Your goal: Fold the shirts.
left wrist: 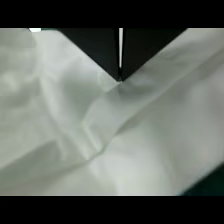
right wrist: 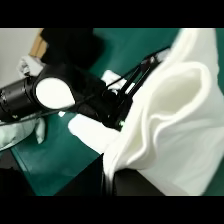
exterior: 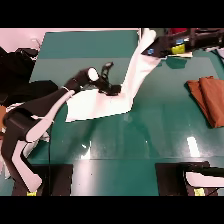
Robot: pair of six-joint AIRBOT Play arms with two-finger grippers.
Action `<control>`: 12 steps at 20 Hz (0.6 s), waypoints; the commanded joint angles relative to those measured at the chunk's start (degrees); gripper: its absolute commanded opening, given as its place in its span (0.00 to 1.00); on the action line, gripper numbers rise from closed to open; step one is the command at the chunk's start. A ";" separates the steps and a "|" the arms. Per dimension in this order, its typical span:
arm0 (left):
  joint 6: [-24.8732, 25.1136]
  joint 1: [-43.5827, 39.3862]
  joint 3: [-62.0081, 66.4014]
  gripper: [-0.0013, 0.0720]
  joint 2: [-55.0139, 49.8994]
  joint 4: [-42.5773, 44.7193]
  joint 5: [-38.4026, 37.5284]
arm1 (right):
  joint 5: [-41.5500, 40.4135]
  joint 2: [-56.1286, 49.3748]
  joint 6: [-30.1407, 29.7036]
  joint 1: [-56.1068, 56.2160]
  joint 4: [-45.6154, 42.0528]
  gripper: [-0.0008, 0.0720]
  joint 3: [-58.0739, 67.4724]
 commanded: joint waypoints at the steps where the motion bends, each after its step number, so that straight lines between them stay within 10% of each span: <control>1: 0.11 5.16 1.92 0.05 7.74 13.09 -6.93 | -4.44 -1.75 0.79 7.72 0.15 0.03 0.35; 7: 0.17 22.53 1.92 0.05 30.03 22.03 -10.36 | -24.06 -13.31 -5.07 27.45 10.78 0.06 0.37; 9: 0.17 26.32 1.92 0.05 35.08 22.14 -10.38 | -29.35 -18.32 -9.05 32.50 15.47 0.44 0.70; 12: 0.15 28.28 1.88 0.05 38.34 22.03 -10.95 | -24.02 -21.97 -8.81 33.44 7.93 0.43 4.63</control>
